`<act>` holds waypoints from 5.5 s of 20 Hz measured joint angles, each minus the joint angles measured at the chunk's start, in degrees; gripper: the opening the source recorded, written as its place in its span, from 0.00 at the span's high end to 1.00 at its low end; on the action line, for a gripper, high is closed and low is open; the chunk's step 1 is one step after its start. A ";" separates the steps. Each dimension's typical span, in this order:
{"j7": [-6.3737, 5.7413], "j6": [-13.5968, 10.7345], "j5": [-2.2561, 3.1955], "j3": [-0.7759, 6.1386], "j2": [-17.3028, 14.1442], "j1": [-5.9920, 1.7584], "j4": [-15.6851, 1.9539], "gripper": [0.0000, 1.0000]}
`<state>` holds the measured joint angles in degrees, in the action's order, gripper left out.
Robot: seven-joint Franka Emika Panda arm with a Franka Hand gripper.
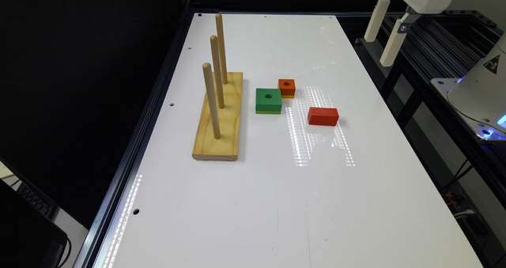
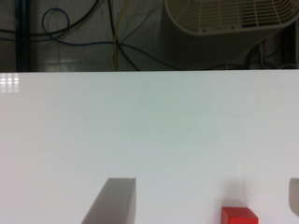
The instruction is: Pick up green block.
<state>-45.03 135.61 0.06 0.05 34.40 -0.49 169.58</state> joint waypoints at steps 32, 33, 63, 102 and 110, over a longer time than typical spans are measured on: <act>-0.21 0.15 0.19 0.92 0.38 -0.67 -0.65 0.00; -0.21 0.18 0.19 0.95 0.37 -0.71 -0.76 0.00; -0.19 2.91 0.26 1.06 -9.61 -1.20 -8.26 0.00; -0.08 3.40 0.54 1.03 -29.16 -2.12 -27.08 0.00; -0.08 3.40 0.56 1.04 -31.95 -2.16 -29.78 0.00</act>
<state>-45.11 139.01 0.62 1.09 2.45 -2.64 139.80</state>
